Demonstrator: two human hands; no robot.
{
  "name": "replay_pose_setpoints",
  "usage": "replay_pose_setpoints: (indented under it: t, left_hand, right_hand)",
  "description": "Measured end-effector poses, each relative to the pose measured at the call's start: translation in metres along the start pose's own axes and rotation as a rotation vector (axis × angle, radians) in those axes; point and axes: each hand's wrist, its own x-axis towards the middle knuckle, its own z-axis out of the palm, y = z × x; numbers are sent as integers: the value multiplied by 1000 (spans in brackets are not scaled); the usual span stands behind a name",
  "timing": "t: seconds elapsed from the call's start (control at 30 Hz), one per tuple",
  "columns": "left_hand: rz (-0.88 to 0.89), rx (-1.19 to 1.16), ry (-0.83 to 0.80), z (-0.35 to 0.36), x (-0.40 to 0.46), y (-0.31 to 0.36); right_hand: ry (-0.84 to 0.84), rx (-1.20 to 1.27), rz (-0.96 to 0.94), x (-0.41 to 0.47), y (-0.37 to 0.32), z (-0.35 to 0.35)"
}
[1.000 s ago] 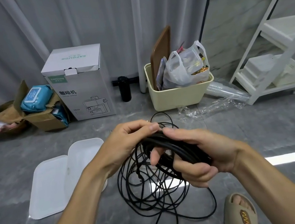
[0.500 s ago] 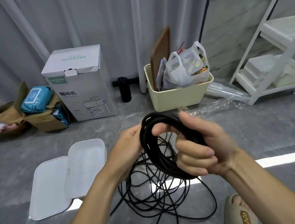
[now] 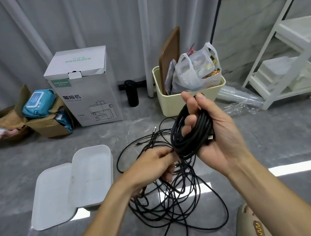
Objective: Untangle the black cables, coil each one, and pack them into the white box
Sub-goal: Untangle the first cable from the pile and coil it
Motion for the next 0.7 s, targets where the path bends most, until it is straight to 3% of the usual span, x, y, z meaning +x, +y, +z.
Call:
replay_pose_setpoints:
  t: [0.1,0.37,0.6,0.7]
  left_hand:
    - [7,151,-28,1,0,-4]
    - [45,510,82,2,-3,2]
    - [99,481,194,-7,-4,2]
    - [118,288,347,-10,-5,5]
  right_hand:
    - [10,-90,-59,-2,2,4]
    - [34,-316,-187,-2,13,11]
    - [65,-400,-296,-1,7,8]
    - [93,-506,-359,1,4,4]
